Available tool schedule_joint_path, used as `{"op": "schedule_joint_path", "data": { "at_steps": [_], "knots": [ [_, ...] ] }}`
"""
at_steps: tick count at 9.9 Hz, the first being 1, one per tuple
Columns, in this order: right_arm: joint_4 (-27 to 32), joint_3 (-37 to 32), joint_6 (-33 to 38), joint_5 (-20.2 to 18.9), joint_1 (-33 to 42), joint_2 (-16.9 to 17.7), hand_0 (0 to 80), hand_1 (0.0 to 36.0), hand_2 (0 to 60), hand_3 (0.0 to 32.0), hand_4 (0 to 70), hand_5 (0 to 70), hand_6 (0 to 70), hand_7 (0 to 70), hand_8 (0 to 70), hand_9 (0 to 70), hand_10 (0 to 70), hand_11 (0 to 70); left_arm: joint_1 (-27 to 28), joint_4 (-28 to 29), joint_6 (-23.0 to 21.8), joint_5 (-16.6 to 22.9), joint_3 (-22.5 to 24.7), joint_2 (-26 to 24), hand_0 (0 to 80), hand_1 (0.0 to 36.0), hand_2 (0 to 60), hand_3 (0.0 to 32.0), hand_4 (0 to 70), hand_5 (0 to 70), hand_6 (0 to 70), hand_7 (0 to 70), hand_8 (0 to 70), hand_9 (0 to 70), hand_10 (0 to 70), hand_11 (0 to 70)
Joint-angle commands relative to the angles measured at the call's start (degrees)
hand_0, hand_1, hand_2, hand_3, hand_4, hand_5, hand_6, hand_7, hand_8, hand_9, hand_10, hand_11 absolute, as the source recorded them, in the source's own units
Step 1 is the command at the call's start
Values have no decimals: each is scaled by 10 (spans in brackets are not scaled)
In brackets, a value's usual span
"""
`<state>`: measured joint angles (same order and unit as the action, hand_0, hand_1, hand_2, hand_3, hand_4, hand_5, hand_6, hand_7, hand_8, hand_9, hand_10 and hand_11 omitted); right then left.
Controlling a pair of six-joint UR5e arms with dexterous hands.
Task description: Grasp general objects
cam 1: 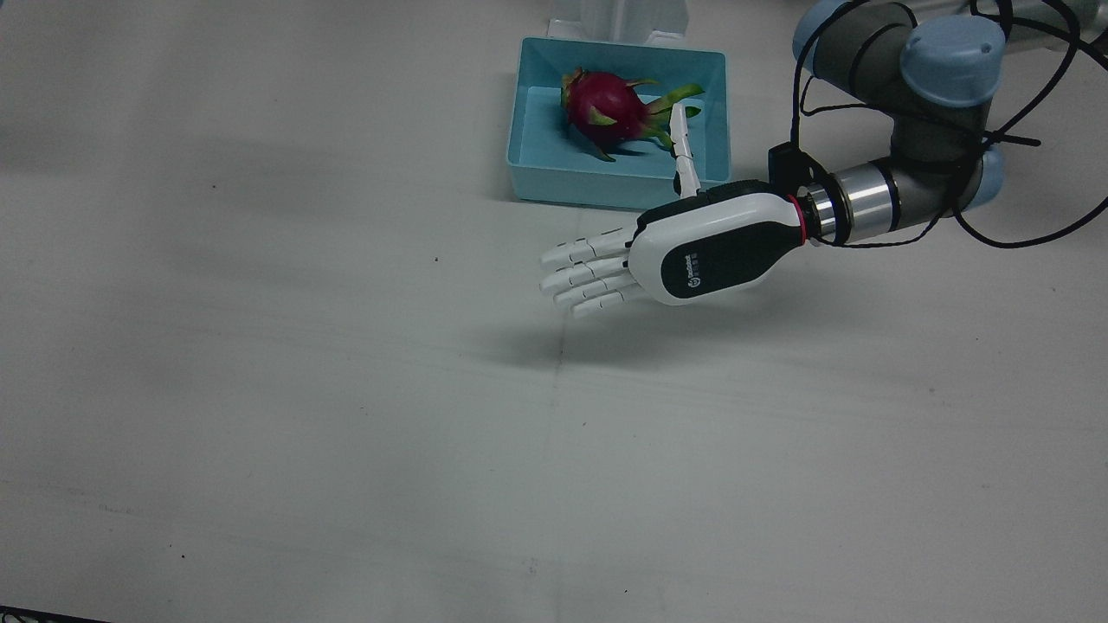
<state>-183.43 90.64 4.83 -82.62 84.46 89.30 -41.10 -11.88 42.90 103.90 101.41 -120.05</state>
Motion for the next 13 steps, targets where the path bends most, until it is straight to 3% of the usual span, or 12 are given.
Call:
{"op": "schedule_joint_path", "data": {
  "at_steps": [1,3,5,9,10,13],
  "knots": [
    [0,1,0,0,0,0,0,0,0,0,0,0,0,0,0,0,0,0,-108,112,-68,-1,-113,4,482,132,0,0,40,0,10,99,0,5,0,0],
    [0,0,0,0,0,0,0,0,0,0,0,0,0,0,0,0,0,0,-164,183,-97,-12,-135,50,481,134,0,0,20,0,2,95,0,5,0,0],
    [0,1,0,0,0,0,0,0,0,0,0,0,0,0,0,0,0,0,-185,268,-134,-70,-193,81,475,121,0,0,42,0,21,120,0,10,0,0],
    [0,0,0,0,0,0,0,0,0,0,0,0,0,0,0,0,0,0,-215,318,-134,-149,-203,158,465,100,0,0,26,0,27,119,0,9,0,0],
    [0,1,0,0,0,0,0,0,0,0,0,0,0,0,0,0,0,0,-217,333,-135,-171,-207,175,465,102,0,0,27,0,0,44,0,0,0,0],
    [0,0,0,0,0,0,0,0,0,0,0,0,0,0,0,0,0,0,-218,350,-152,-217,-230,198,459,95,0,0,0,0,0,12,0,0,0,0]
  ]
}}
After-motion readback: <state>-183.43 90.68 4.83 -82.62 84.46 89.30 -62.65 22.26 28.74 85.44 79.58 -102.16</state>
